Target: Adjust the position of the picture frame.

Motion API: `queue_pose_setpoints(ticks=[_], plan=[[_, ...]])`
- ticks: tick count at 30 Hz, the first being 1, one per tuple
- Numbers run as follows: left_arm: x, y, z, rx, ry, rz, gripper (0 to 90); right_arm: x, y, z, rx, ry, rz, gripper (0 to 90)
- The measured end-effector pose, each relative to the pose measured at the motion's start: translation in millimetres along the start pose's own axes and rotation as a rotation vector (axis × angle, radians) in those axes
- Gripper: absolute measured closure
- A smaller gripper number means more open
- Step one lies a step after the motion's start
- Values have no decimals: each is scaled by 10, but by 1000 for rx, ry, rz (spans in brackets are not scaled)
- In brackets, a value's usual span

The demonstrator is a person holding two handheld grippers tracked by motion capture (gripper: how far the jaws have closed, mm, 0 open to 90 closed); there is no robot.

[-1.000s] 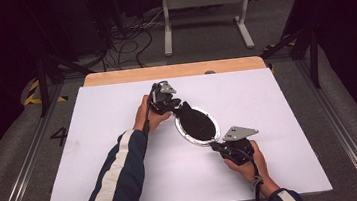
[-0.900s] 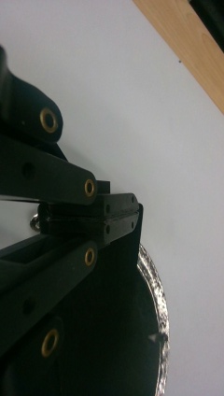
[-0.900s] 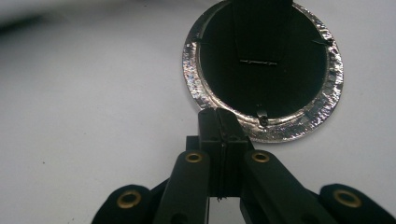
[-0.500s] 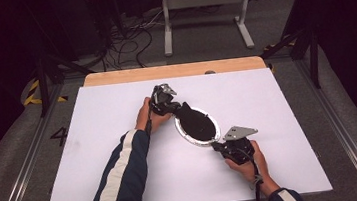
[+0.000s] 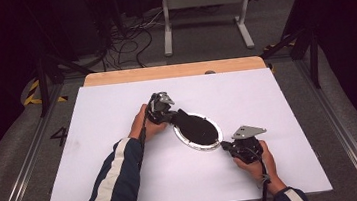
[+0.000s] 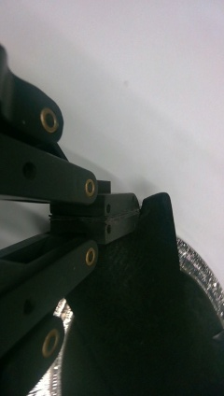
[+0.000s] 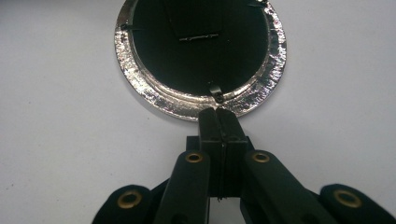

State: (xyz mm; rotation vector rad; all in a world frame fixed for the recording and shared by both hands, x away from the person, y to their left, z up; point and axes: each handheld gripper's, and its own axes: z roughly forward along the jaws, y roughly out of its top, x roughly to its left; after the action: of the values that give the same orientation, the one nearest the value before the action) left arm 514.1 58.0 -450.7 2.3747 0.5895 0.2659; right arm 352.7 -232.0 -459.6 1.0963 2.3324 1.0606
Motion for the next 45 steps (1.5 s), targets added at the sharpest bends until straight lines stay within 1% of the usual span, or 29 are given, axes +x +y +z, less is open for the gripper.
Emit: queue_pose_setpoints(ticks=[1,2,4,6,7,8,9,10,14,16,18,19,21,24,27,28,29,30,32,34,36,39,40,42,44,45], plan=[[-18,-25,-23,2,-3,9,900,9,-1,-4,3,0,-5,900],[-48,-53,-45,2,-3,6,900,18,-3,-6,4,8,-6,900],[-97,-116,-100,2,-8,17,900,48,-8,-15,7,20,-14,900],[-135,-176,-142,-2,-23,15,900,80,-14,-21,9,22,-26,900],[-135,-176,-142,-2,-23,15,900,80,-14,-21,9,22,-26,900],[-156,-222,-168,-13,-36,9,900,89,-14,-22,10,20,-30,900],[-171,-249,-184,-17,-42,7,900,84,-13,-19,9,22,-27,900],[-194,-280,-200,-24,-44,-5,900,78,-12,-17,9,26,-24,900],[-252,-341,-256,-20,-43,1,900,70,-13,-19,9,23,-20,900],[-282,-388,-289,-26,-51,-1,900,63,-13,-22,8,19,-14,900],[-321,-437,-329,-28,-58,10,900,52,-13,-23,8,15,-12,900],[-343,-461,-352,-21,-60,9,900,45,-13,-23,8,13,-10,900],[-384,-509,-390,-27,-64,8,900,37,-10,-19,7,9,-9,900],[-431,-578,-440,-31,-80,-1,900,17,-1,-9,6,3,4,900],[-515,-636,-502,-20,-69,18,900,0,16,9,6,-8,12,900],[-532,-649,-515,-17,-67,26,900,0,28,20,7,-19,12,900],[-532,-649,-515,-17,-67,26,900,0,28,20,7,-19,12,900],[-567,-666,-540,-8,-64,36,900,-7,43,35,8,-32,17,900],[-589,-674,-547,-7,-66,39,900,-10,49,38,12,-36,18,900],[-620,-686,-564,-1,-55,53,900,-20,62,53,10,-46,21,900],[-624,-703,-565,-11,-51,54,900,-2,65,52,14,-56,15,900],[-621,-710,-562,-18,-55,49,900,28,58,38,19,-45,8,900],[-628,-713,-563,-18,-50,51,900,82,34,18,19,-29,-8,900],[-628,-713,-564,-18,-45,60,900,101,30,12,21,-25,-8,900],[-630,-718,-562,-23,-49,51,900,133,28,11,22,-5,-7,900],[-632,-722,-563,-25,-50,47,900,147,28,14,22,-7,-8,900]])
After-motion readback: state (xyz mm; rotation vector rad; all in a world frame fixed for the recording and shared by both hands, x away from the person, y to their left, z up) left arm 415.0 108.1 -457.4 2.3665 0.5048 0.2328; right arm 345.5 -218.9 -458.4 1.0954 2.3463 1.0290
